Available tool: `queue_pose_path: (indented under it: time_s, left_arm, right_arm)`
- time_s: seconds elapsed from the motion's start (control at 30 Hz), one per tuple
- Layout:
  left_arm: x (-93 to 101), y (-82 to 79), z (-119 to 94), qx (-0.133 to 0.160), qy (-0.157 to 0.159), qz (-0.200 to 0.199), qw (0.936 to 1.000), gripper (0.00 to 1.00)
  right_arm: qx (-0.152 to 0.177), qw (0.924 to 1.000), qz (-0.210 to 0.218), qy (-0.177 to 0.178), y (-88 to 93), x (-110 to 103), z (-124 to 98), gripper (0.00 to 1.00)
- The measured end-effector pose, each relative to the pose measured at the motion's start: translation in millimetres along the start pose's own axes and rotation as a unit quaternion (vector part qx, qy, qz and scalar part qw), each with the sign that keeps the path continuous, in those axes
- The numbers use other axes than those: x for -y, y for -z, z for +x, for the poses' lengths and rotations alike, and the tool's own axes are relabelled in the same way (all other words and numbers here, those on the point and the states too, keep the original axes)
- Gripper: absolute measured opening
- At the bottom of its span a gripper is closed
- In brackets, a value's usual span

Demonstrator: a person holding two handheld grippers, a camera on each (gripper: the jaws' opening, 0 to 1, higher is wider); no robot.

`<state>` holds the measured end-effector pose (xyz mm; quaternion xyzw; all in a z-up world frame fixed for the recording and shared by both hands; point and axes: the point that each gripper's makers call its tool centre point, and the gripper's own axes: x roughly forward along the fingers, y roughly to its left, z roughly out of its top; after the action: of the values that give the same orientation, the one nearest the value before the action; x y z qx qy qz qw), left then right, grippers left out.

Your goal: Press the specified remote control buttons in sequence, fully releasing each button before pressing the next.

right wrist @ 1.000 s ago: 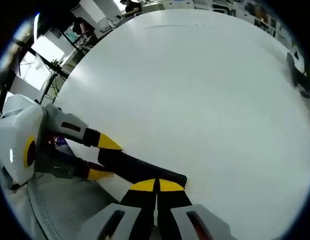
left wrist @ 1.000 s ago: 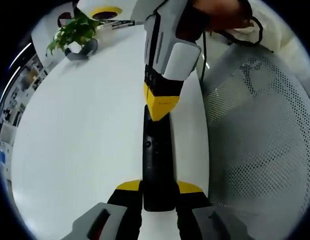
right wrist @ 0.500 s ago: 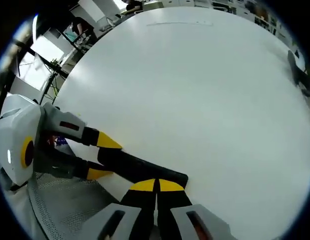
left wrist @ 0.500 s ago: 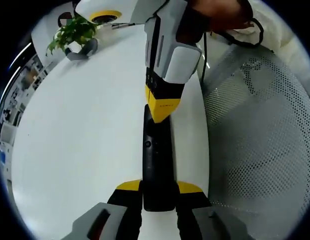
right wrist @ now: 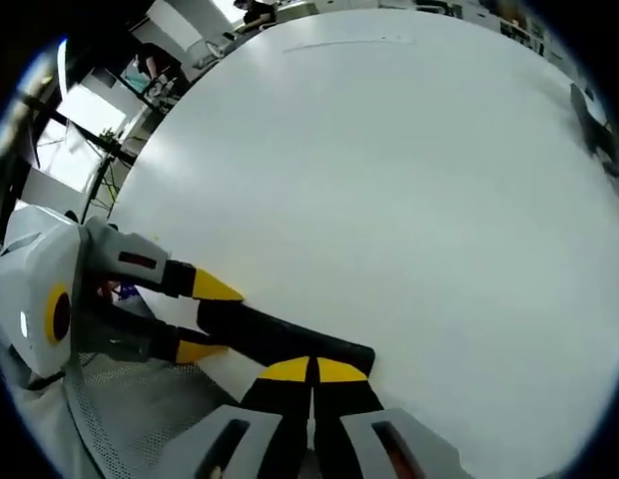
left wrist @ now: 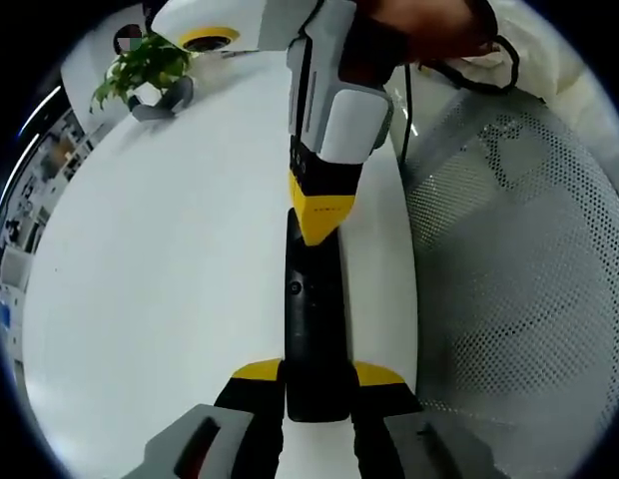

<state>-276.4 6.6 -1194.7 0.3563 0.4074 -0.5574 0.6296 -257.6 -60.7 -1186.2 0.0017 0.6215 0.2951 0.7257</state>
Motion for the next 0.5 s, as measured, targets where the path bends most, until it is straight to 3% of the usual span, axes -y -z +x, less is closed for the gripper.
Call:
queue_pose_path:
  time_s: [0.5]
  left_arm:
    - [-0.2,0.2,0.0,0.002,-0.003,-0.004,1.0000,0.24]
  right_arm:
    - [0.000,0.9999,-0.008,0.006,-2.6,-1.7,-0.4,0.00]
